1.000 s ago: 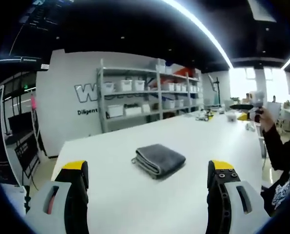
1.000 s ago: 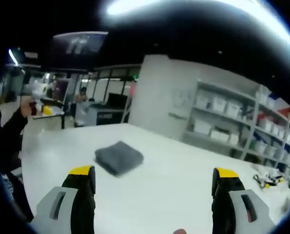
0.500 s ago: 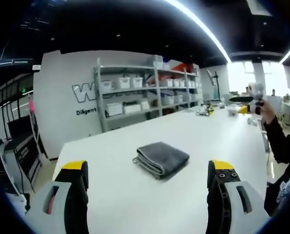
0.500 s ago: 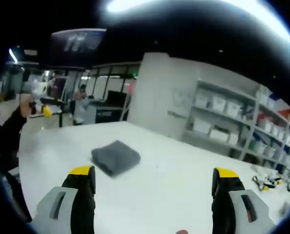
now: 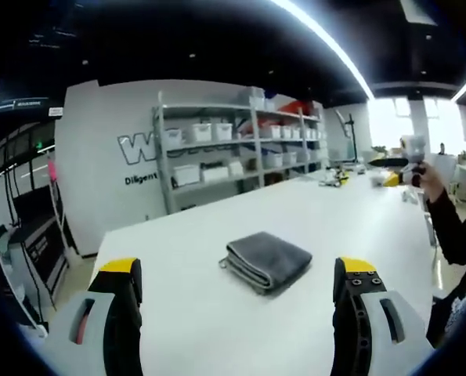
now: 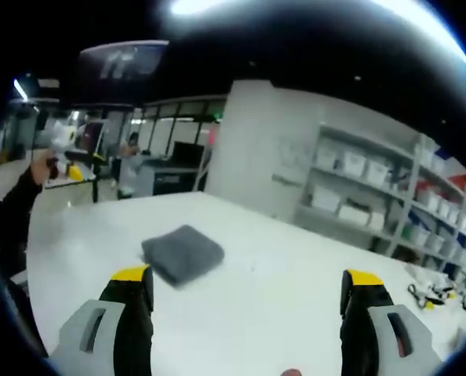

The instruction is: Open the folded towel by lifting each exposed corner and separating the folded layers until the towel lies flat within the target outline without major curled edges

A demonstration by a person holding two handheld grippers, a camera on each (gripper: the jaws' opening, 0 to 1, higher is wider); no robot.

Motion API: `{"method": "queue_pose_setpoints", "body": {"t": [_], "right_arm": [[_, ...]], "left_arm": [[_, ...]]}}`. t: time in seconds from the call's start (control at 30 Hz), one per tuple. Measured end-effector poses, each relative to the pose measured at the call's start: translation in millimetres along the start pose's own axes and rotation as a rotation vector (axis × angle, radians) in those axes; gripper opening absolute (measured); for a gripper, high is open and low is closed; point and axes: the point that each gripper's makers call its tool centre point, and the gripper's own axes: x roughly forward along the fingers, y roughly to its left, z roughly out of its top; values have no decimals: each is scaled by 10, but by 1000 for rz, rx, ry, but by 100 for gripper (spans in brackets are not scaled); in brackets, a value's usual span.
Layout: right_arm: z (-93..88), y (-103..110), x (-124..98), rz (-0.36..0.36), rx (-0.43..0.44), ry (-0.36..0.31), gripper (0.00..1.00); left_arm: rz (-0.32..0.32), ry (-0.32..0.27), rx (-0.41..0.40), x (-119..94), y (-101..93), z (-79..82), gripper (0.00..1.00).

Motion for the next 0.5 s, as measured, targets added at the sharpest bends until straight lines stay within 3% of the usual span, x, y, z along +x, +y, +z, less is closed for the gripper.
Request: {"method": "queue_pose_setpoints", "body": {"t": [0.1,0.2,0.27,0.5], "right_arm": [[42,-7,87,2,2,1,100],[67,57,155,13,-5,-1,100],[70,90,192,24,-2,-6,100],[-55,5,324,31,15,12,100]], "left_arm": [[-16,-7,-11,54,12,33,100],[-65,-70,-94,127,-28,164,100],[-56,-75,-86,165,9,179,100],[-43,-38,-63,346,100,50,100]]}}
